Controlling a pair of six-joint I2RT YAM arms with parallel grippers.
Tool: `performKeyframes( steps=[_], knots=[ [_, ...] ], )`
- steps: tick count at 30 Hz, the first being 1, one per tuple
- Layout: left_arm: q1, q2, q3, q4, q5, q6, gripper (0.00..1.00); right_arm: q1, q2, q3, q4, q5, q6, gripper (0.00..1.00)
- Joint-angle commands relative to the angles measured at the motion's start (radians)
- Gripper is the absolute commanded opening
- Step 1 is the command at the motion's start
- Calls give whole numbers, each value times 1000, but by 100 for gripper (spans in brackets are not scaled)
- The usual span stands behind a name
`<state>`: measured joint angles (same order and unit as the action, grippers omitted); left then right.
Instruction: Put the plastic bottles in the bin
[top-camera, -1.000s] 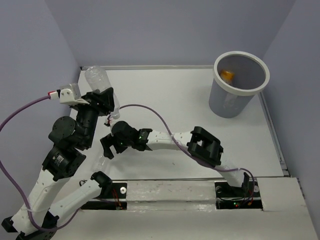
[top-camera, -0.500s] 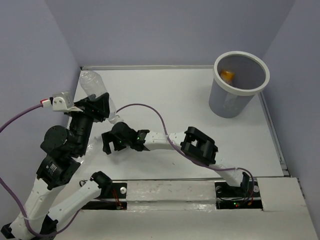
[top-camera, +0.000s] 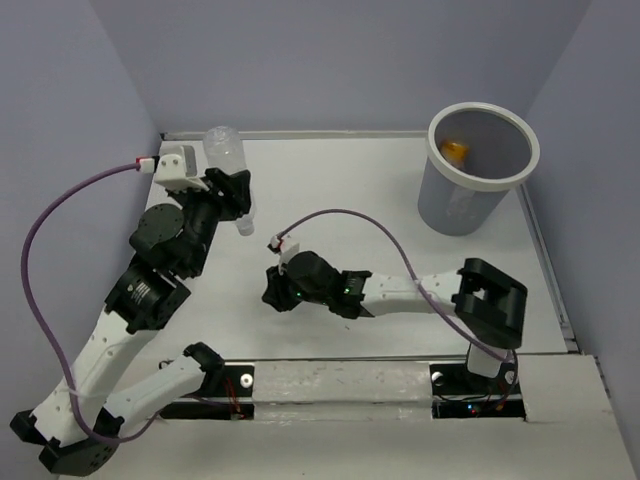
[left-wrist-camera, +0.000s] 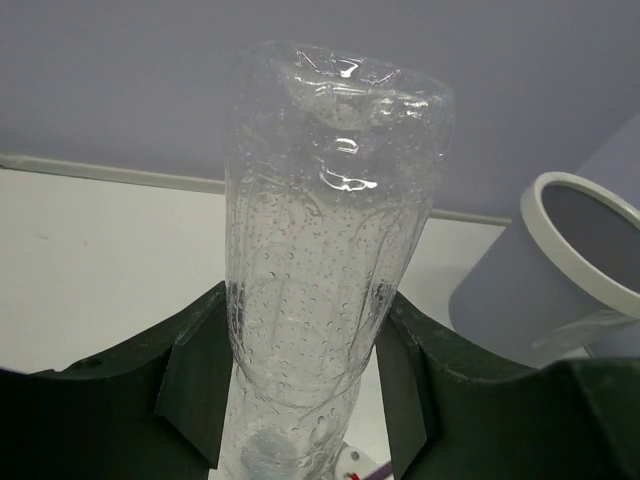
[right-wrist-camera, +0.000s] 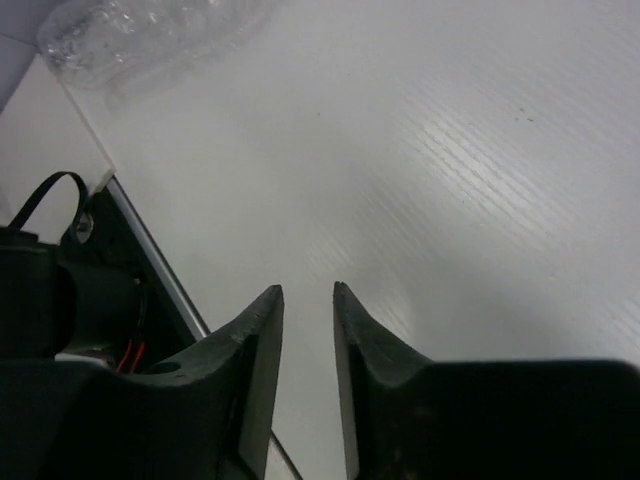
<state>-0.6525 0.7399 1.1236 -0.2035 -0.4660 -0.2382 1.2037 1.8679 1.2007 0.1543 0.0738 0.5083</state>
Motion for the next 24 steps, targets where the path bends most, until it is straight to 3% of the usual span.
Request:
performKeyframes(
  steps=[1,3,5,6,7,8,9,14,24],
  knots=[
    [1,127,108,209,223,-64,52,0,-261,-199,129,61,-53,25],
    [1,211,143,303,335,-94,52,0,-416,-300,102,93,-76,26],
    [-1,303,175,334,384,-133,52,0,-533,-343,56,142,-108,33],
    [-1,324,186,346,420,-145,52,0,-593,-357,0,188,-154,55],
    [-1,357,197,375,431,-170,52,0,-704,-354,-30,204,-186,69],
    [-1,368,196,387,441,-182,52,-12,-752,-346,-91,225,-236,92],
    [-1,375,186,404,461,-197,52,-48,-794,-325,-119,234,-255,99],
    [-7,369,107,450,570,-274,52,-229,-929,-258,-137,109,-309,100],
    [-65,339,2,521,707,-337,55,-316,-773,-69,-124,-66,-337,100]
  ],
)
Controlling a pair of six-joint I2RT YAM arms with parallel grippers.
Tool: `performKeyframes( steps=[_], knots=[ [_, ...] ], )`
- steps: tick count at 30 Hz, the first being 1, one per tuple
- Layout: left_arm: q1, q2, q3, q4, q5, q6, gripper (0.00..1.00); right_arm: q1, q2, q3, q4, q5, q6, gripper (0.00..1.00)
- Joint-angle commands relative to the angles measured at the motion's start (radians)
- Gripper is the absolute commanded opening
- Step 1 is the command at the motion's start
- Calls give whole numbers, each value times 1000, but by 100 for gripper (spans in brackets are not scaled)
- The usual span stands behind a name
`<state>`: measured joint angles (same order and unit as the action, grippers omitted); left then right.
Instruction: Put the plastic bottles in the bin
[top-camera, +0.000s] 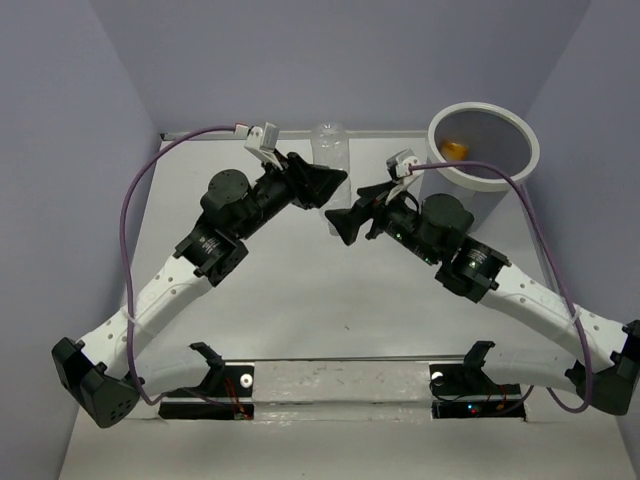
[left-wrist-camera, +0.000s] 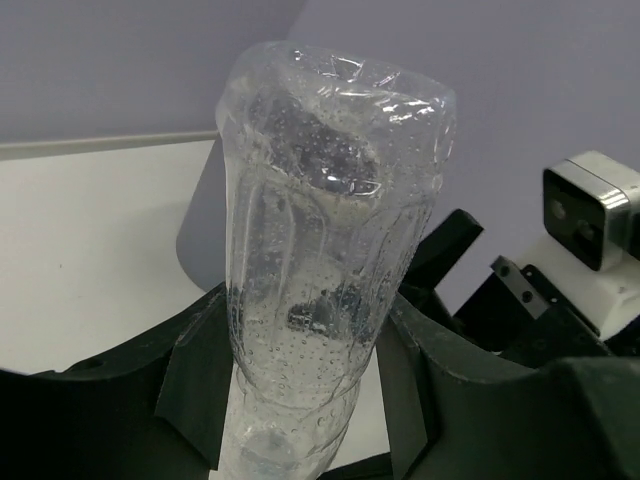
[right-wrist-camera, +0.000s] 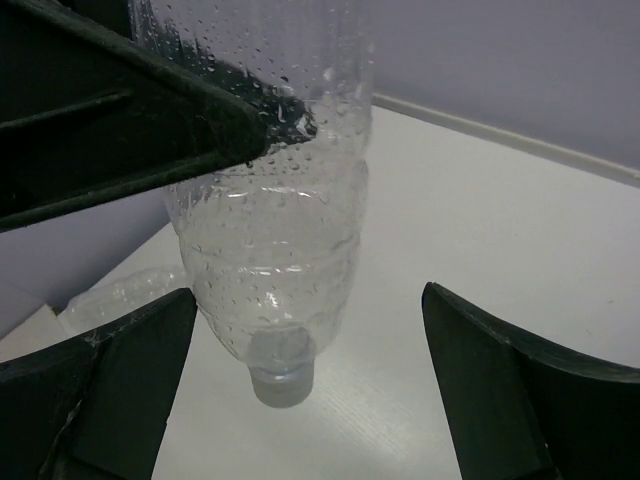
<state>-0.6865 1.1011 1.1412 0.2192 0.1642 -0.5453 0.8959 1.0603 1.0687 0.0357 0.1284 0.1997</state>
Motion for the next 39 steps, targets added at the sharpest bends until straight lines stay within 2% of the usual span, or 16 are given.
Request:
performKeyframes(
  steps=[1,7,8,10,11,12,13,17,20,23,26,29,33,36,39],
  knots=[
    [-36,-27,-26,101,75,-28,55,-8,44,63,4,-162,-25,100],
    [-48,-59,-70,140,110,-36,56,-8,89,65,52,-187,-6,99],
    [-48,-66,-75,140,110,-36,57,-8,89,63,65,-187,-5,96],
    [-48,-84,-86,121,94,-30,69,-8,87,60,93,-168,7,70],
    [-48,-104,-84,103,80,-27,86,-8,86,57,102,-145,13,50],
    [-48,-115,-83,83,40,-12,93,-8,84,57,104,-135,15,45],
    [-48,-136,-77,31,11,-1,99,-8,86,57,102,-128,12,44],
    [-47,-211,-52,-122,-144,67,99,-54,75,57,75,-49,21,39],
    [-47,-289,-49,-254,-325,116,99,-144,61,82,31,-49,18,38],
    [-47,-363,-76,-438,-434,133,99,-317,69,140,-32,-7,-6,38],
    [-47,-441,-135,-515,-469,119,99,-457,92,175,-88,49,-14,38],
    [-47,-527,-230,-570,-483,104,99,-616,138,195,-83,138,-6,38],
    [-47,-615,-297,-607,-531,91,99,-776,191,215,-48,178,6,38],
    [-47,-645,-317,-627,-568,99,99,-863,231,212,42,197,20,38],
    [-47,-659,-342,-613,-583,108,99,-885,286,201,124,206,-16,38]
  ],
)
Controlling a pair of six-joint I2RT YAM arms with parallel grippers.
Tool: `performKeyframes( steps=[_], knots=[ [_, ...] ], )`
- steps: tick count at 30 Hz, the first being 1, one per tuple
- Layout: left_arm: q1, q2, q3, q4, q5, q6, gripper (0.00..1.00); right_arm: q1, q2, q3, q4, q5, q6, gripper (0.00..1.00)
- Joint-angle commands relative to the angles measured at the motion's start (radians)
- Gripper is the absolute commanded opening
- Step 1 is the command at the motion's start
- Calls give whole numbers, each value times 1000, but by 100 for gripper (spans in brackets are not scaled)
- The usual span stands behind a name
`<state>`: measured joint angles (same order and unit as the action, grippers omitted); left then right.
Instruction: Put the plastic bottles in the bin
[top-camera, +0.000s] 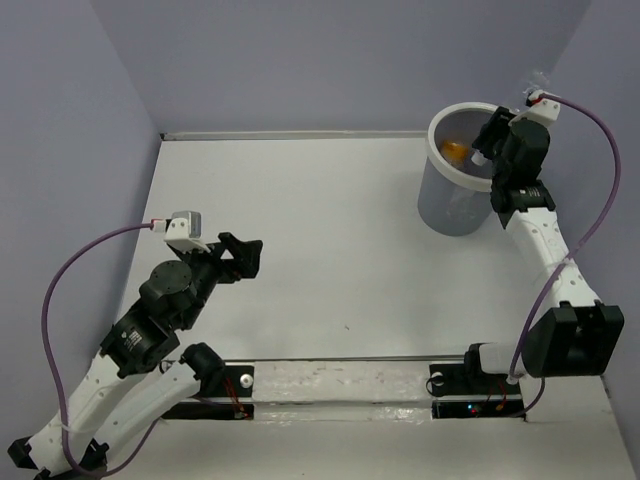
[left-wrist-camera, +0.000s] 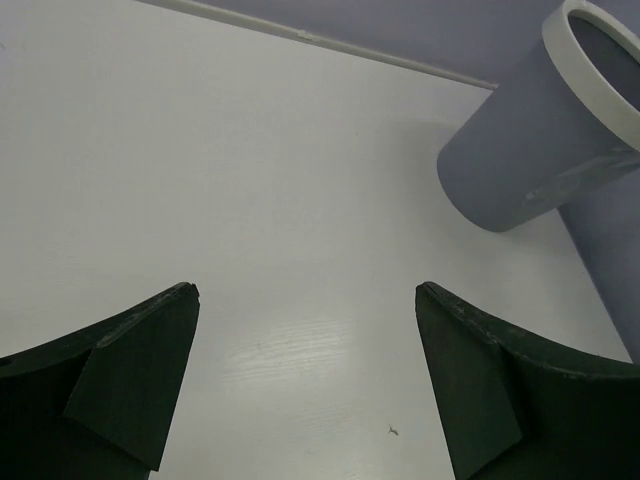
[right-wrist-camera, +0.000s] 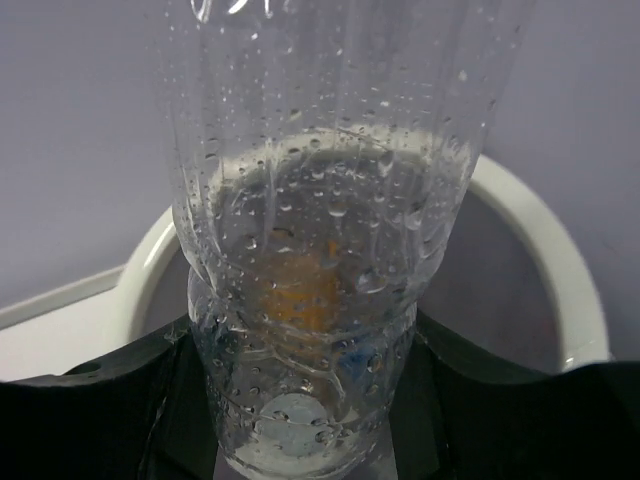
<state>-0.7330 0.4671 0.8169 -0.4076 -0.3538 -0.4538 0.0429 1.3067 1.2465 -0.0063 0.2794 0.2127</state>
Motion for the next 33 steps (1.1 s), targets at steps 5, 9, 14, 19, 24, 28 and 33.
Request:
performKeyframes(
  steps=[5,9,14,19,24,28,33],
  knots=[
    [0,-21,-45,39,-70,40,99,-32,108,11,210,23,-38,42],
    [0,10,-32,38,-63,47,99,-32,69,-5,220,-19,23,91],
    [0,57,28,1,-59,40,99,-32,11,-2,166,-43,63,100],
    [0,155,116,-128,-77,-22,99,7,-87,-39,129,-120,129,100],
    [1,271,212,-319,-98,-118,99,222,-178,-169,161,-201,174,100],
    [21,346,277,-561,-165,-213,99,428,-227,-309,248,-258,261,100],
    [120,413,208,-696,-304,-251,99,515,-270,-418,308,-321,338,100]
  ],
)
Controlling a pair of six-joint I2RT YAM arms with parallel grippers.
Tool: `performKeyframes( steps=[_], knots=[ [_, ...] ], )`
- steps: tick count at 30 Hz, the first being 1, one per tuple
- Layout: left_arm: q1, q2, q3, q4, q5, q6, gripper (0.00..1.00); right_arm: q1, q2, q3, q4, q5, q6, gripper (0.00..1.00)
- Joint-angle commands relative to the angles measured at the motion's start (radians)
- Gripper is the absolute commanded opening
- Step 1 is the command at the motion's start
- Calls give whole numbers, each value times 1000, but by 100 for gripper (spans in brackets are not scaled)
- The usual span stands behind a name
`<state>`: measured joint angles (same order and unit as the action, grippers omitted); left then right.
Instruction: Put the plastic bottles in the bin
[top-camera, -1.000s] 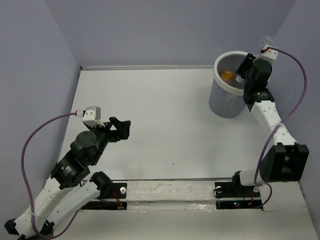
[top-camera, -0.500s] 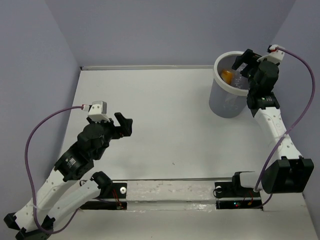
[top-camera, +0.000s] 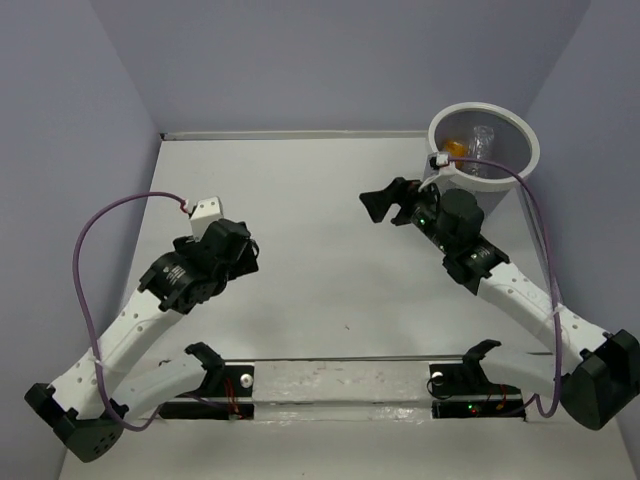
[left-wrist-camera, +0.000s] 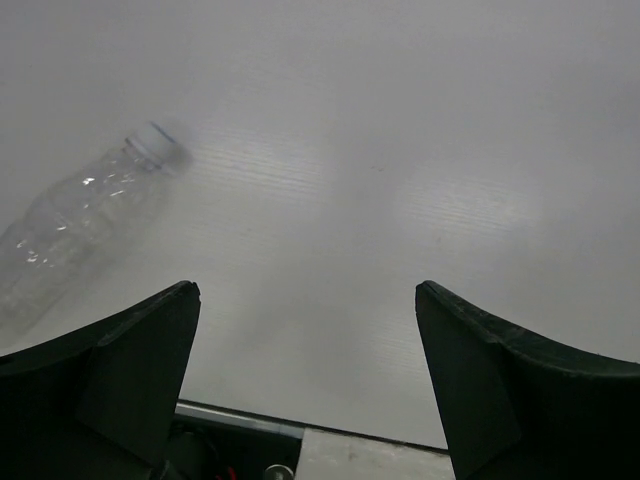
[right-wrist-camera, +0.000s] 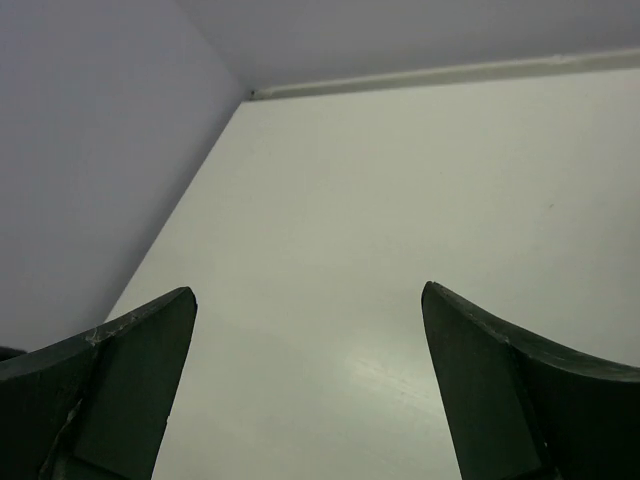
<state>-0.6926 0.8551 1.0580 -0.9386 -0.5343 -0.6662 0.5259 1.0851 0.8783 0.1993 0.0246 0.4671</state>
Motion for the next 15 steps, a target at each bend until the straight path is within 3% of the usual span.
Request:
performKeyframes(
  steps=[1,7,15],
  knots=[
    [106,57,-30,-157,-112,-17,99,33,-57,-61,77,-77,88,100],
    [221,280,-32,-138,-142,8,99,33,-206,-127,37,-107,62,100],
    [382,484,-52,-69,-158,28,99,33,-255,-148,-14,-161,64,100]
  ],
)
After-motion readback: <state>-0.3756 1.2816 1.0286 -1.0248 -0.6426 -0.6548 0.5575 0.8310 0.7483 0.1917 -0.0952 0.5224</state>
